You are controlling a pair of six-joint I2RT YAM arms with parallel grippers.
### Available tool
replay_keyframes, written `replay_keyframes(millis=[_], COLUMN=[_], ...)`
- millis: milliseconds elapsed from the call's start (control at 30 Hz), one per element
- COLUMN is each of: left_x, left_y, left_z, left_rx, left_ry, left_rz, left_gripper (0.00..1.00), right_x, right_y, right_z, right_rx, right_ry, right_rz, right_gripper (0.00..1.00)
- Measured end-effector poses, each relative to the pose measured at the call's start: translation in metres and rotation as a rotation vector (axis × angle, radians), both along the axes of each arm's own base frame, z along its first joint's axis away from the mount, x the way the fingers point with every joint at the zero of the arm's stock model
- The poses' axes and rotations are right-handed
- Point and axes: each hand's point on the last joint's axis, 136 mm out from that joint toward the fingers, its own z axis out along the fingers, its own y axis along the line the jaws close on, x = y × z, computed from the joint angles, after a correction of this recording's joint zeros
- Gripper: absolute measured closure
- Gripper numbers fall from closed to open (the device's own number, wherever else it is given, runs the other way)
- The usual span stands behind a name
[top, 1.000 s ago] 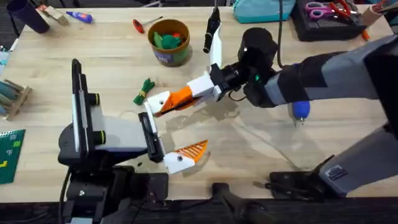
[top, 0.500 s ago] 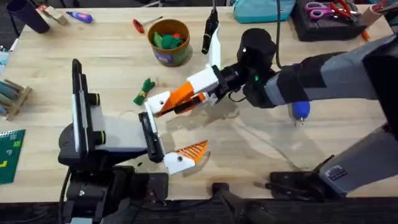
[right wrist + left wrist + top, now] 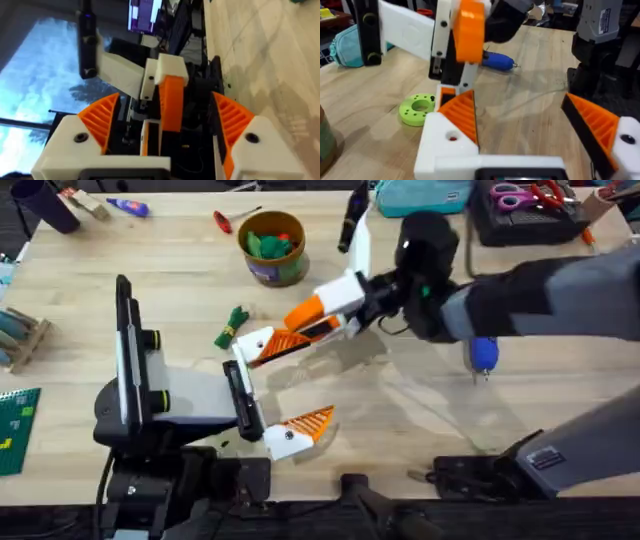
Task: Pick up the gripper from the table and insert it into the empty holder that is missing its gripper. Then pick up a screw, insert it into the mounting hole, and use the screwdriver to tighten it. Finally, clean up the table by picking up the vegetable and placing it into the bucket.
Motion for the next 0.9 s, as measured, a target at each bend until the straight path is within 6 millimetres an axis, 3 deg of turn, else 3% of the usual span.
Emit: replay_keyframes(millis=[200,533,633,667,900], left_x=[0.0,0.0,0.0,0.0,0.0], left_y=[0.0,0.0,0.0,0.0,0.0], left_z=[0.0,0.0,0.0,0.0,0.0], left_rx=[0.0,0.0,0.0,0.0,0.0], left_ry=[0.0,0.0,0.0,0.0,0.0], left_rz=[0.0,0.0,0.0,0.0,0.0], left_gripper=[0.019,0.019,0.019,0.019,0.019], right_x=[0.023,0.06,0.065,0.069,0.084], right_y=[-0.019,-0.046,-0.051,-0.056,-0.071], right_z=[0.018,0.065,0.068,0.066,0.054], right_rx=[-0.051,-0.119,-0.198,-0.302,-0.608], right_ry=[0.019,-0.159,-0.186,-0.228,-0.39], right_rz=[-0.089,-0.249,-0.283,-0.315,-0.398], right_gripper=[0.065,0.064,0.064,0.064,0.066])
